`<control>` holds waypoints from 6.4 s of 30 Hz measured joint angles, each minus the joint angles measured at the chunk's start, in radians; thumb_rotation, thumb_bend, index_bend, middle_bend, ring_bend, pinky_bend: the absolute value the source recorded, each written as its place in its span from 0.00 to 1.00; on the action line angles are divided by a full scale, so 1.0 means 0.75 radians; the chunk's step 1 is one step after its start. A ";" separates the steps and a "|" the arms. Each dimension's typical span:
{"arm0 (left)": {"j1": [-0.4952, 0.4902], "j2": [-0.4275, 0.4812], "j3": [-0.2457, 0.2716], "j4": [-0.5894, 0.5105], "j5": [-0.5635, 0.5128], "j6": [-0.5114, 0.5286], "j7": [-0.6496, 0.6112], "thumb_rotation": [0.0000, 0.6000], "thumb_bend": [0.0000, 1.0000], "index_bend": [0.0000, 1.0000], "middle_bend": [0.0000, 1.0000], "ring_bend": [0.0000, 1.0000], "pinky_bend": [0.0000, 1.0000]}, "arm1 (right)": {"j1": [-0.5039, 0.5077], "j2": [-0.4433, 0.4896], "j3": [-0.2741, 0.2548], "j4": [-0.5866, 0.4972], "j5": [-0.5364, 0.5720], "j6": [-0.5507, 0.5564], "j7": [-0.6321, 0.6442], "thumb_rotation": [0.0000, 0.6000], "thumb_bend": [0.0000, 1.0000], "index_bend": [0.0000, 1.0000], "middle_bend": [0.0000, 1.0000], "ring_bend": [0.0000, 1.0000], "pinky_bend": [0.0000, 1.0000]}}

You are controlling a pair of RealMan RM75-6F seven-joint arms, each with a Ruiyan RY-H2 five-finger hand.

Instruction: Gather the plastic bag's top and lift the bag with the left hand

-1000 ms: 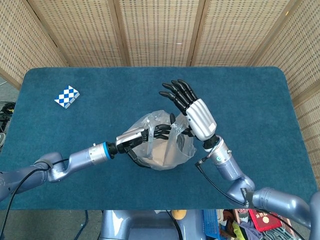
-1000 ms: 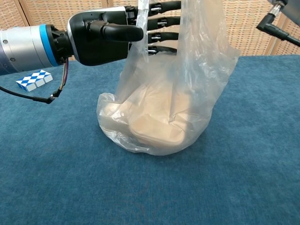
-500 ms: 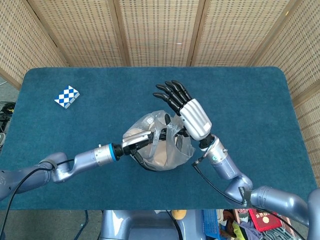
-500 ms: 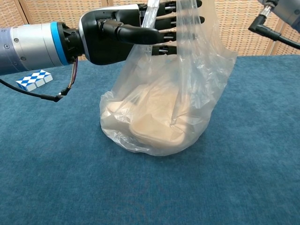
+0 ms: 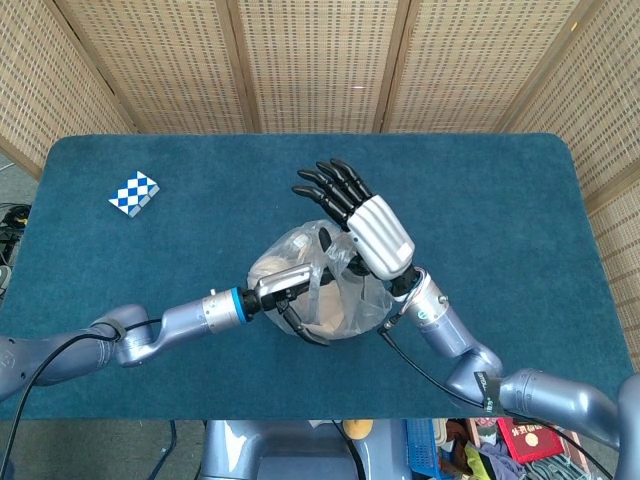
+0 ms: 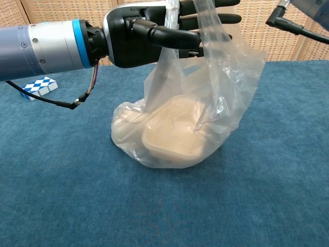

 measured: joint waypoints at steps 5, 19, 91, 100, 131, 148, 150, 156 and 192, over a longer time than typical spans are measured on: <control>-0.018 0.004 -0.013 -0.016 -0.013 -0.051 0.012 1.00 0.14 0.03 0.00 0.06 0.07 | 0.018 0.019 0.000 -0.017 -0.001 -0.032 -0.029 1.00 0.74 0.15 0.13 0.00 0.00; -0.028 -0.012 -0.032 -0.024 -0.010 -0.069 0.014 1.00 0.14 0.06 0.00 0.09 0.07 | 0.049 0.028 -0.022 -0.037 0.015 -0.099 -0.071 1.00 0.73 0.15 0.13 0.00 0.00; 0.009 -0.065 -0.094 0.020 -0.087 -0.124 0.086 1.00 0.15 0.07 0.00 0.09 0.07 | 0.214 0.014 0.052 -0.288 0.274 -0.331 -0.346 1.00 0.73 0.14 0.13 0.00 0.00; 0.015 -0.064 -0.101 0.012 -0.086 -0.119 0.073 1.00 0.15 0.07 0.00 0.09 0.07 | 0.216 0.007 0.039 -0.299 0.281 -0.338 -0.353 1.00 0.73 0.14 0.13 0.00 0.00; 0.063 -0.102 -0.150 0.001 -0.087 -0.007 0.086 1.00 0.15 0.08 0.00 0.14 0.08 | 0.195 0.045 0.049 -0.333 0.278 -0.320 -0.310 1.00 0.33 0.05 0.11 0.00 0.00; 0.086 -0.106 -0.154 0.011 -0.108 -0.032 0.104 1.00 0.15 0.08 0.01 0.14 0.08 | 0.160 0.154 0.054 -0.362 0.274 -0.325 -0.289 1.00 0.06 0.00 0.02 0.00 0.00; 0.090 -0.107 -0.155 0.012 -0.110 -0.030 0.108 1.00 0.15 0.08 0.01 0.14 0.08 | 0.155 0.168 0.053 -0.361 0.266 -0.324 -0.282 1.00 0.09 0.00 0.02 0.00 0.00; 0.098 -0.104 -0.164 0.010 -0.118 -0.032 0.117 1.00 0.15 0.09 0.01 0.14 0.08 | 0.130 0.227 0.041 -0.364 0.218 -0.316 -0.247 1.00 0.28 0.00 0.02 0.00 0.00; 0.144 -0.136 -0.225 -0.006 -0.168 -0.017 0.181 1.00 0.15 0.09 0.02 0.14 0.08 | 0.005 0.332 -0.067 -0.254 -0.041 -0.124 -0.336 1.00 0.19 0.00 0.02 0.00 0.00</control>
